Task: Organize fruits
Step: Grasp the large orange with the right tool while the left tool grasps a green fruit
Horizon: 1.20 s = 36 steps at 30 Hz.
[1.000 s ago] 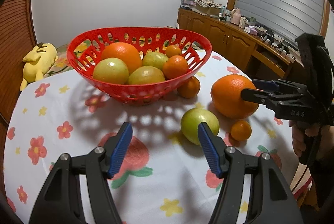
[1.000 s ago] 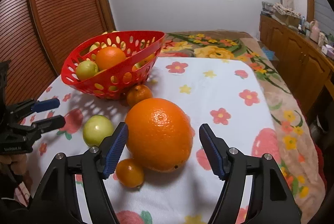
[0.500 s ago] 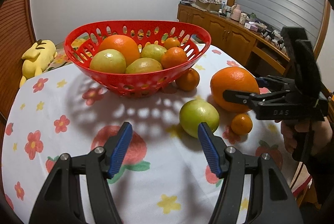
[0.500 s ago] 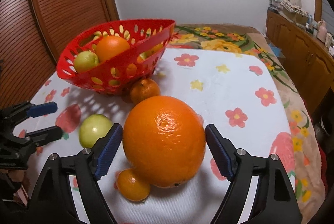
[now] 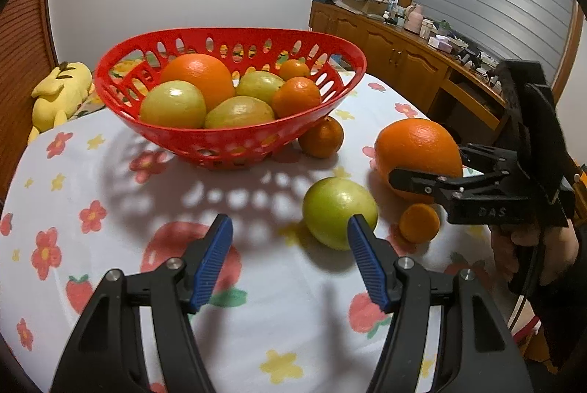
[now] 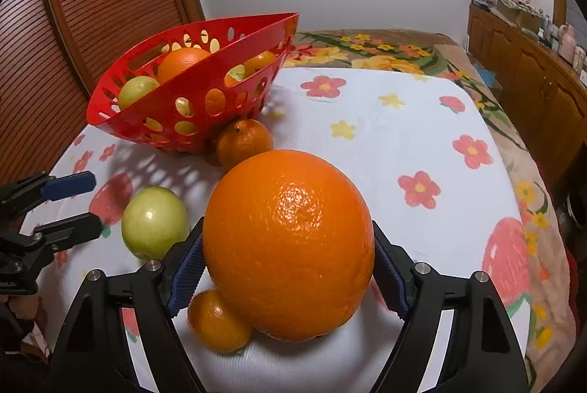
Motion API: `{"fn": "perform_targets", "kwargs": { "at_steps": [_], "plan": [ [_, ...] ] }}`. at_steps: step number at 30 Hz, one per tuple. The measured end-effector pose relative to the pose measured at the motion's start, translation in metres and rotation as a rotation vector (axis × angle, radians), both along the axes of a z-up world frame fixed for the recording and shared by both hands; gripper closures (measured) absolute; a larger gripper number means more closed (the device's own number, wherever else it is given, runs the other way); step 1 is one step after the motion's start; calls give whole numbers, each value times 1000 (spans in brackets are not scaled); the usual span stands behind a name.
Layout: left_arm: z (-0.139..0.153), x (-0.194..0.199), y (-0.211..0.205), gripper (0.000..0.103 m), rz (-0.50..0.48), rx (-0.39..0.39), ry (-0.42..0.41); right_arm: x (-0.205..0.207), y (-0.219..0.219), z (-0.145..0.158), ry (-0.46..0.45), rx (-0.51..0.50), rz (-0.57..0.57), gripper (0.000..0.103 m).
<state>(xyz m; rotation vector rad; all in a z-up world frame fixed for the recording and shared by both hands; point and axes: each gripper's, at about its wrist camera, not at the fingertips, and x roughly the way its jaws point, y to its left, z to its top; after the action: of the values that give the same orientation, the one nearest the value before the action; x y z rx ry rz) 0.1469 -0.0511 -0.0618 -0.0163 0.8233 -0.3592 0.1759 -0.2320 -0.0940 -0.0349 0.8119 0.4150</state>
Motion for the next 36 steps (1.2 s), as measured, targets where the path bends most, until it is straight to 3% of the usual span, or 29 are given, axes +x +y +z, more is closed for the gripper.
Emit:
{"fn": "perform_targets", "kwargs": {
  "at_steps": [17, 33, 36],
  "plan": [
    [-4, 17, -33, 37, -33, 10, 39, -47, -40, 6, -50, 30, -63, 21],
    [-16, 31, -62, 36, -98, 13, 68, -54, -52, -5, -62, 66, -84, 21],
    [-21, 35, -66, 45, -119, -10, 71, -56, -51, -5, -66, 66, -83, 21]
  ]
}}
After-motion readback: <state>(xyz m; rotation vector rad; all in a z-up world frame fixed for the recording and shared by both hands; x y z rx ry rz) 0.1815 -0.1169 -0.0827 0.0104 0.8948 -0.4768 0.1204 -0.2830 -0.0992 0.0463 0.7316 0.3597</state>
